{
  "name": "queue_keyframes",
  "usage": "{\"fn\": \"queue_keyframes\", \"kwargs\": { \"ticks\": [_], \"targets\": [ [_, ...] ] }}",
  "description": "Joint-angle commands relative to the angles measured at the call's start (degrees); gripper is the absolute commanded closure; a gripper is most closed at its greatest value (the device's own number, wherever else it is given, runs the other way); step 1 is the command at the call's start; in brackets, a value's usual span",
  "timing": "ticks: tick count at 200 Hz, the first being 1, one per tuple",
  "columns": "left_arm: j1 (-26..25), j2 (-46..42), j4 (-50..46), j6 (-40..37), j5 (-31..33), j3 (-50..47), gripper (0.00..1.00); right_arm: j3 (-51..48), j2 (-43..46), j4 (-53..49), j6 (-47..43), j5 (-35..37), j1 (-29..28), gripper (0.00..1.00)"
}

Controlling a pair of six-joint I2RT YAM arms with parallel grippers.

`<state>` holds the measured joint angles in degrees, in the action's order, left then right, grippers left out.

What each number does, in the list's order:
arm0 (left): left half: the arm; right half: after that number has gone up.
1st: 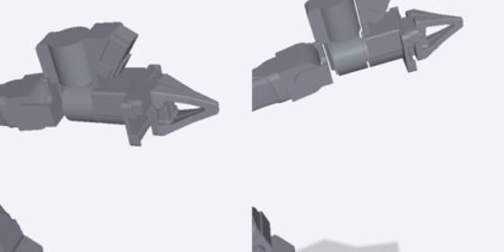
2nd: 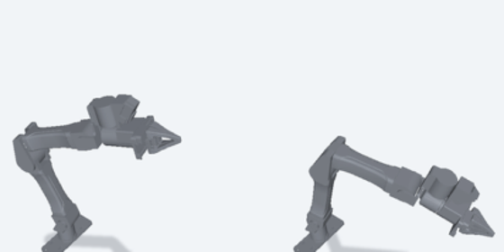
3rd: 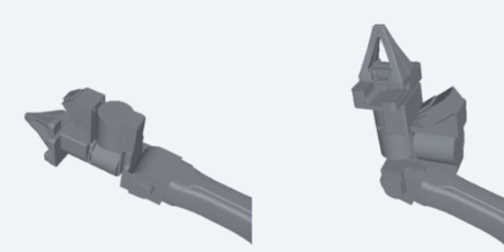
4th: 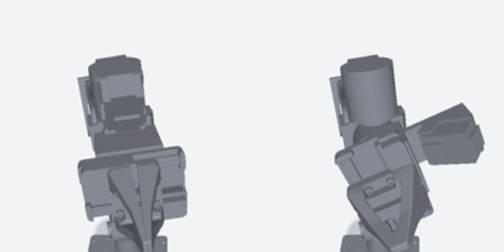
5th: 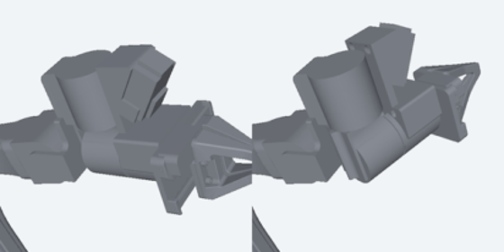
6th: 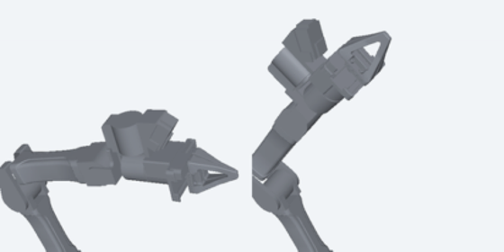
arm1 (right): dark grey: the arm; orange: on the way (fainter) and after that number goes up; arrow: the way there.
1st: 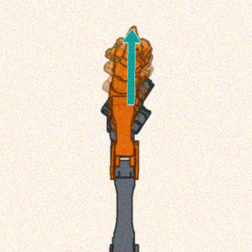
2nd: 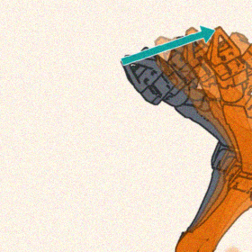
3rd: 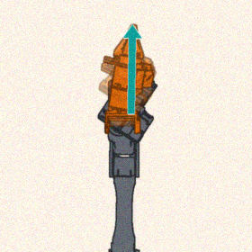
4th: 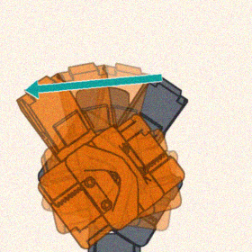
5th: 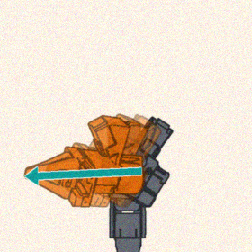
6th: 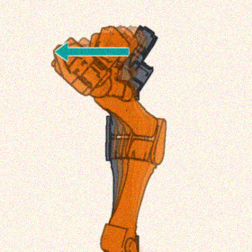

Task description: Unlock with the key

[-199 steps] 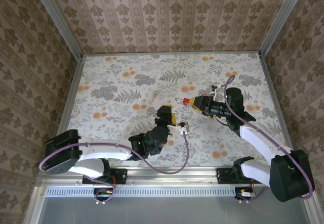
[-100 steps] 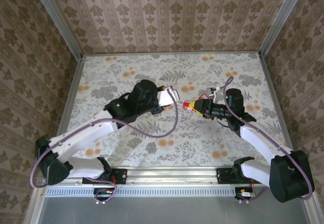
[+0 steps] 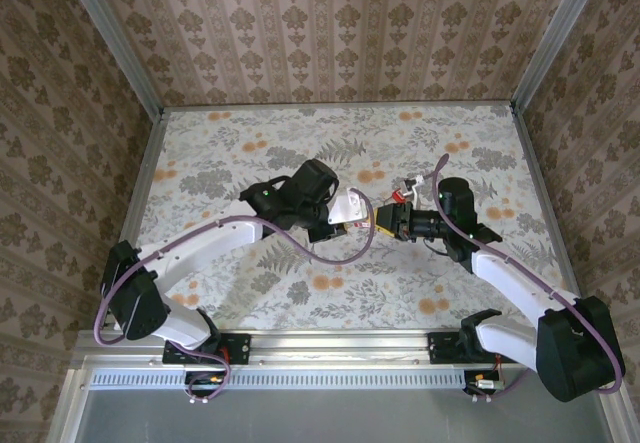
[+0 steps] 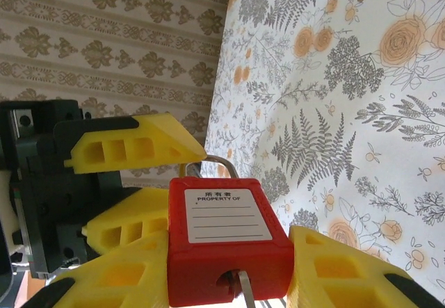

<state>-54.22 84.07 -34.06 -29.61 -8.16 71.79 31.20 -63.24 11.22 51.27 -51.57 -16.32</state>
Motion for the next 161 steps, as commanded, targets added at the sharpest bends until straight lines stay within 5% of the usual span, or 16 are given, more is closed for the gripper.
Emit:
{"fn": "queue_keyframes", "kwargs": {
  "ticks": [1,59,161],
  "targets": [
    [0.16,1.09,-1.37,0.28,-1.86,1.38,0.78,-0.44,1.28,0.82,-0.82,-1.60,-0.61,0.76],
    [0.23,0.79,-1.00,0.25,-1.70,0.59,1.00,-0.31,1.63,0.49,-0.70,-1.26,-0.66,0.76],
    [0.84,-2.41,-1.13,0.37,5.22,-2.06,1.00,-0.26,2.24,-0.56,-0.52,-0.11,0.16,0.78]
  ]
}}
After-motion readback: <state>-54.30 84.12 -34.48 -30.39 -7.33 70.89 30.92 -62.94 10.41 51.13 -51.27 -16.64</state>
